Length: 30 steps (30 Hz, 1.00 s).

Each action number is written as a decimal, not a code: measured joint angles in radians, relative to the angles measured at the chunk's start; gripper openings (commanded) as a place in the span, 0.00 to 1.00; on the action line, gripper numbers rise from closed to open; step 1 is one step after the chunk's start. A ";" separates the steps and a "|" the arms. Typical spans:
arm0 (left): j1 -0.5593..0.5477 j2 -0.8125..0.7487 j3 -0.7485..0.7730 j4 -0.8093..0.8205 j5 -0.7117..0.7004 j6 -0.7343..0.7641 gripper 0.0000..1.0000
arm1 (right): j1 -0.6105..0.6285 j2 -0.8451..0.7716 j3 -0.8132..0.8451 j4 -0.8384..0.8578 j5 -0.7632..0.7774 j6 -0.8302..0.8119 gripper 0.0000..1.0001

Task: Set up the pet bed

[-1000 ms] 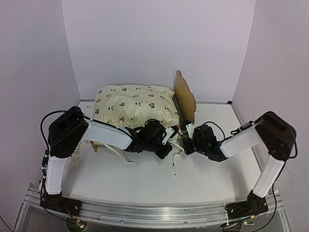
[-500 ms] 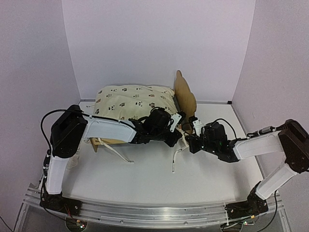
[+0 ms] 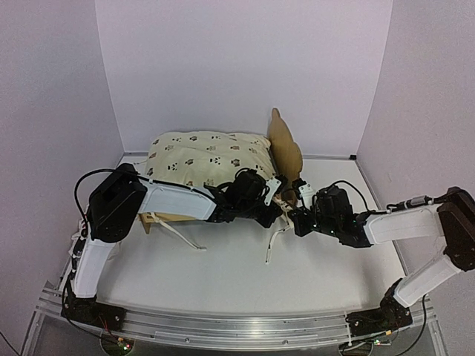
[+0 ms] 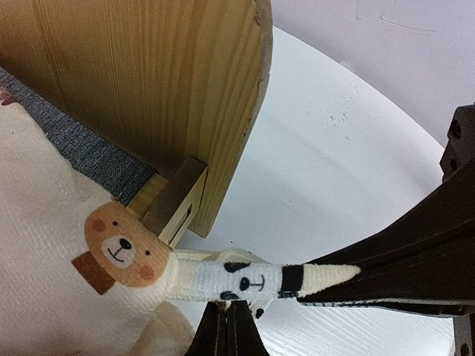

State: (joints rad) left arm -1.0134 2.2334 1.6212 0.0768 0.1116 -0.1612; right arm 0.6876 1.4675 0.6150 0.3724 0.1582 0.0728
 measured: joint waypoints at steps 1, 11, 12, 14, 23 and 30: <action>0.000 0.002 -0.001 0.007 0.006 -0.002 0.00 | 0.000 -0.002 0.001 -0.008 -0.003 0.004 0.00; 0.018 0.055 -0.001 0.100 0.075 -0.024 0.00 | 0.000 -0.034 0.012 -0.082 -0.054 0.030 0.16; 0.021 0.061 -0.001 0.107 0.083 -0.027 0.00 | 0.000 -0.034 0.018 -0.095 -0.059 0.031 0.21; 0.028 0.067 -0.004 0.123 0.103 -0.031 0.00 | 0.000 -0.034 0.031 -0.123 -0.070 0.038 0.32; 0.034 0.088 -0.006 0.207 0.162 -0.045 0.00 | -0.002 -0.053 0.050 -0.215 -0.086 0.049 0.50; 0.037 0.093 -0.006 0.226 0.175 -0.046 0.00 | -0.049 -0.117 0.048 -0.223 -0.014 0.050 0.27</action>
State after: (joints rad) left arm -0.9768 2.3264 1.6154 0.3028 0.2869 -0.2069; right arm 0.6382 1.3505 0.6633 0.1490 0.1439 0.1231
